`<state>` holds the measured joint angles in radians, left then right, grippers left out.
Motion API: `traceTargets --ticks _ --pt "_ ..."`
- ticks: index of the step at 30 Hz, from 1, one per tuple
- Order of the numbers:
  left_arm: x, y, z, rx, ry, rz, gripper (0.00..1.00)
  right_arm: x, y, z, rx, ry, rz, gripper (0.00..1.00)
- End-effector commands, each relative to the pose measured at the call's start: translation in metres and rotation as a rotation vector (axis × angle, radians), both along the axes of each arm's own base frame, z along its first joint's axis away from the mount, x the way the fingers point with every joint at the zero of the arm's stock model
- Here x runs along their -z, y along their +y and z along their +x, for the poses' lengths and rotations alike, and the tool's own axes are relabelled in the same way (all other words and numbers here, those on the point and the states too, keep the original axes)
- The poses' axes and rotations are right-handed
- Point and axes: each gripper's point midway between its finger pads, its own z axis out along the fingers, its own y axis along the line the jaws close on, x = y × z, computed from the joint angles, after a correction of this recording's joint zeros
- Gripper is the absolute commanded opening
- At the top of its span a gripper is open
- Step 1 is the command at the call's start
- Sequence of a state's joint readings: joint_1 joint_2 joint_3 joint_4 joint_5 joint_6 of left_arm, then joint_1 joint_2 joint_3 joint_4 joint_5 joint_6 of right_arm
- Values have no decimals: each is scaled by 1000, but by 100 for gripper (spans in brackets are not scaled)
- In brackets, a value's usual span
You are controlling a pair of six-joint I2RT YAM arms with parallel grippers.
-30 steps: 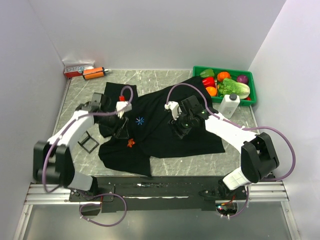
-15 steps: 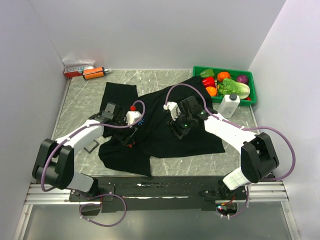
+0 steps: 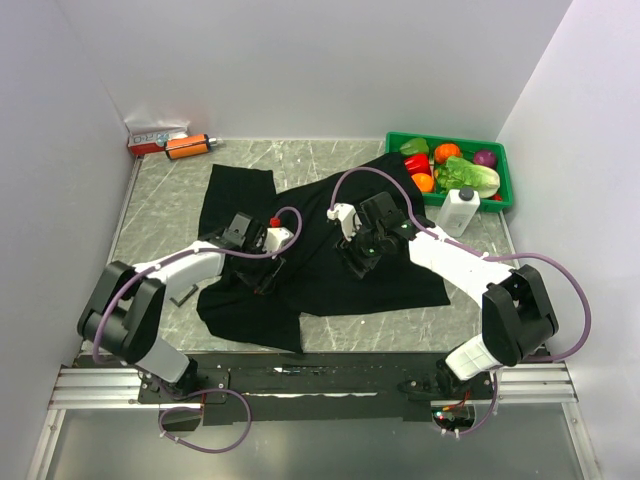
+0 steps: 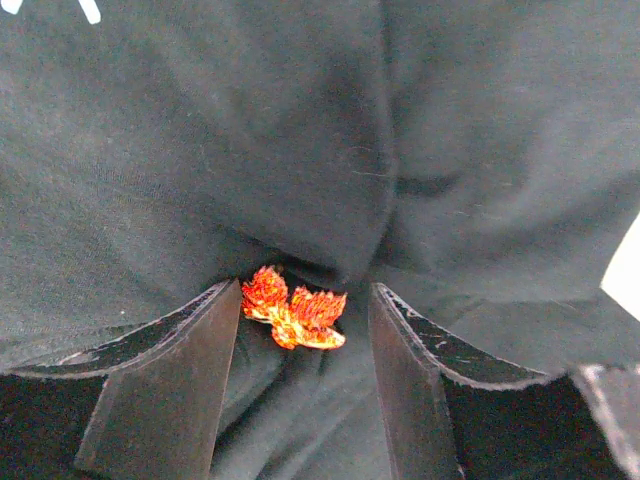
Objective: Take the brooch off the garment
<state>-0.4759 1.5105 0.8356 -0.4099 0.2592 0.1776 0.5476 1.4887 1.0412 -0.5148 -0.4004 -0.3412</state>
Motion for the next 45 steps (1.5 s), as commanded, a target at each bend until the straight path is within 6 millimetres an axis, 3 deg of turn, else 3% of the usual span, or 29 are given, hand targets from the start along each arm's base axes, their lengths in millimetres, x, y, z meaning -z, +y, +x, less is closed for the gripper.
traceTargets --ticks 1,10,21,28,36,45 --pt "0 1 15 -56 -26 41 58 -17 7 11 -11 -73 25 62" --pt "-26 28 26 -131 -81 111 57 -14 6 9 -11 -73 21 62" --pt "-20 46 25 -170 -48 149 55 -17 11 17 -13 -73 20 62" --pt "-19 41 11 -160 42 81 55 -16 10 16 -12 -74 19 62" --pt "-35 27 18 -188 166 -129 52 -14 9 15 -17 -77 15 62" --pt "-30 16 9 -167 298 -200 49 -15 6 14 -18 -85 10 63"
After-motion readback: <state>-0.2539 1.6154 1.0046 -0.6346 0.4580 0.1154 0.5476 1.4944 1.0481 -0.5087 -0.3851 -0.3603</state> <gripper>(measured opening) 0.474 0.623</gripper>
